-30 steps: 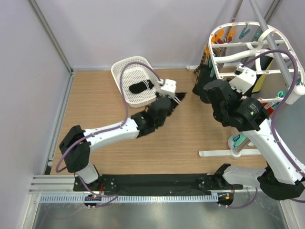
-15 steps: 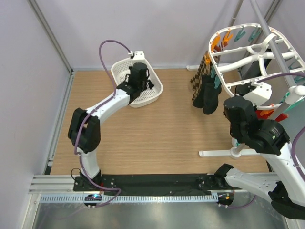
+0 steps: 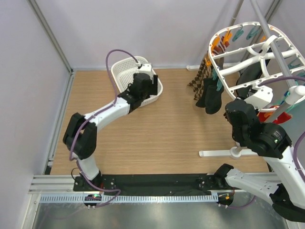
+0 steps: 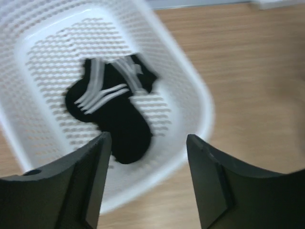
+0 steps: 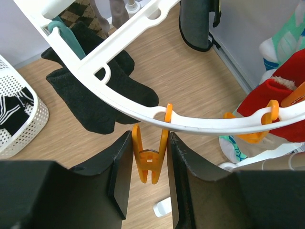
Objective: Remove the socks clipped to the hanger
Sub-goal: Place the sock in the bin, then remove the sock from the hanger.
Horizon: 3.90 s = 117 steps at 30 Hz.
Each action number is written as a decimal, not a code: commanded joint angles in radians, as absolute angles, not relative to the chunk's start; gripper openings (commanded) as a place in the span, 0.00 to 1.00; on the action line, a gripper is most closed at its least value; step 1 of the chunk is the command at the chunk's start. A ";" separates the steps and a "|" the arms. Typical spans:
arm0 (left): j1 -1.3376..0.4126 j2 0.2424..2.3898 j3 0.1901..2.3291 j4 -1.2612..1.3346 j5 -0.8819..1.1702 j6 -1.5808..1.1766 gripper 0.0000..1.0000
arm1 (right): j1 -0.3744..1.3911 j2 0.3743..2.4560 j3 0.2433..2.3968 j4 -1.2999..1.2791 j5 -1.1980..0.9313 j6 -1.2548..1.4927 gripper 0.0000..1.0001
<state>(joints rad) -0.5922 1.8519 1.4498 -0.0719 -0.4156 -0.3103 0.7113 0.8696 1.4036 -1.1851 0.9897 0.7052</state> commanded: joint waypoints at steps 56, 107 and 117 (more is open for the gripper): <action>-1.183 1.813 1.414 0.580 -0.155 -0.155 0.00 | 0.710 0.946 1.651 -1.334 1.069 0.814 0.54; -1.330 1.899 1.474 0.670 -0.641 0.077 0.00 | 0.709 1.249 1.850 -1.454 1.200 0.965 0.53; -1.341 1.931 1.496 0.686 -0.699 0.107 0.00 | 0.696 1.260 1.850 -1.499 1.224 0.994 0.51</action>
<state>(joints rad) -1.3361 1.9373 1.4601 0.6140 -0.6559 0.0963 0.7033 1.2633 1.8313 -1.3624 1.1397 0.9512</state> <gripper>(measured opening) 0.023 0.510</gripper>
